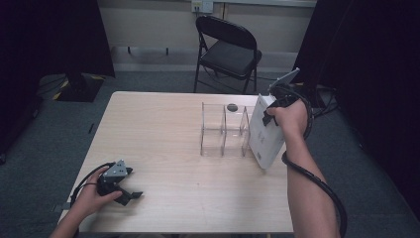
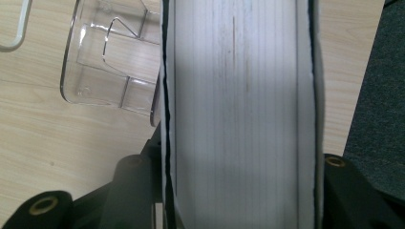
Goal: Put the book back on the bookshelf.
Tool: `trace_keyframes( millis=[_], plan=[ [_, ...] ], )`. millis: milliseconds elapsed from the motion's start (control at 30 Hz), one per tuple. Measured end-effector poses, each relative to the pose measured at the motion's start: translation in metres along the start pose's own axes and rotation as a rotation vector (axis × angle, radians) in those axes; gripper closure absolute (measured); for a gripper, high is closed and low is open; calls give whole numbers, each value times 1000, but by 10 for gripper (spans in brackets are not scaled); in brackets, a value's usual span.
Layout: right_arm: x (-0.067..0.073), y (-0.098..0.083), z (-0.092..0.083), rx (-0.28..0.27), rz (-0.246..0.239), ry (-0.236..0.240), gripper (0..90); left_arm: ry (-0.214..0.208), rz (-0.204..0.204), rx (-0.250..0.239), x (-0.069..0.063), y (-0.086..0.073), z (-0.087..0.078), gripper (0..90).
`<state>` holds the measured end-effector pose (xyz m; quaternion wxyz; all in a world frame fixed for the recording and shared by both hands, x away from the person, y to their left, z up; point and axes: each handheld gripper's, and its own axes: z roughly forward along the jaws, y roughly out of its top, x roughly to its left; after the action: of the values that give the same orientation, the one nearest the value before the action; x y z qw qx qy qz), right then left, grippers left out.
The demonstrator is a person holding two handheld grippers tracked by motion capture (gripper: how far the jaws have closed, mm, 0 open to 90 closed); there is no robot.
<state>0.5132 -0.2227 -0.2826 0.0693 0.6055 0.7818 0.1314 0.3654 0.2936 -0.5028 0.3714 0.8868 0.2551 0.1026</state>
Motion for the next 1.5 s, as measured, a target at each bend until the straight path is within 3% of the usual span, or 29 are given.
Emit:
trace_keyframes(
  millis=[667,867,1500],
  plan=[
    [5,12,9,-11,24,-15,520,-1,2,-1,0,0,0,0],
    [4,14,10,-8,9,-19,519,-6,3,-6,0,0,0,0],
    [3,22,15,-17,36,-3,519,-11,3,-7,1,0,1,0]
  ],
)
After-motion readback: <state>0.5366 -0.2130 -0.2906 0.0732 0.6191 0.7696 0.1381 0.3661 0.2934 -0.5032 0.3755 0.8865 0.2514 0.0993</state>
